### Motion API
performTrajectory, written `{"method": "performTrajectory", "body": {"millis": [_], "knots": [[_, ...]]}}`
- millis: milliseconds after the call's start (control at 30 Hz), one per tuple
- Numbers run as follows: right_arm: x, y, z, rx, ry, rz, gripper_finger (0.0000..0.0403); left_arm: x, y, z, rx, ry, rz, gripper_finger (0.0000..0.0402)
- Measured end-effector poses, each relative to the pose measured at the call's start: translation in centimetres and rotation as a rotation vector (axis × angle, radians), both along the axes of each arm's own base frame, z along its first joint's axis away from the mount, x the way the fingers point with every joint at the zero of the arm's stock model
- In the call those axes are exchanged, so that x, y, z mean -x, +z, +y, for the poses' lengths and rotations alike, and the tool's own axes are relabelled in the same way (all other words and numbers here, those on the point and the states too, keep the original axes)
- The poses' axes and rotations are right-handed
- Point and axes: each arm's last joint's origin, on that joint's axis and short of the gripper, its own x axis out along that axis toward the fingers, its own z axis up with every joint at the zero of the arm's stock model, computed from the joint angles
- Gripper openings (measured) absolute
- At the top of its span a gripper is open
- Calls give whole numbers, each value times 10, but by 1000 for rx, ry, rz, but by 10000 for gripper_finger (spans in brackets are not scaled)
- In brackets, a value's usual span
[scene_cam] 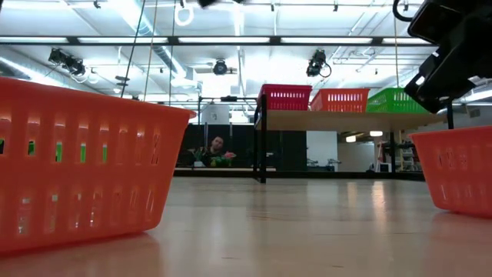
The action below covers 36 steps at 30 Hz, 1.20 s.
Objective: Stack baskets on shelf by color
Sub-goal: Stack the left orange bin on top of the orange bin on the shelf
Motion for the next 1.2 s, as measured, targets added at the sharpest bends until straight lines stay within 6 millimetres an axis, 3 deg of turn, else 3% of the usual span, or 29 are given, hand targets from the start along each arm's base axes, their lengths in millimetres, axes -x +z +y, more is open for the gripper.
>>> {"method": "performTrajectory", "body": {"millis": [333, 467, 600, 900, 1200], "knots": [[2, 1, 5, 8, 35, -11, 90, 63, -6, -77, -24, -158, 119, 100], [2, 1, 5, 21, 44, -15, 90, 81, -6, -98, -9, -195, 121, 117], [1, 3, 5, 19, 50, -38, 90, 87, -19, -113, -13, -194, 150, 132], [-1, 6, 6, 10, 54, -74, 90, 84, -74, -130, -133, -240, 287, 163], [-1, 6, 6, 10, 55, -79, 90, 87, -90, -135, -124, -268, 367, 161]]}}
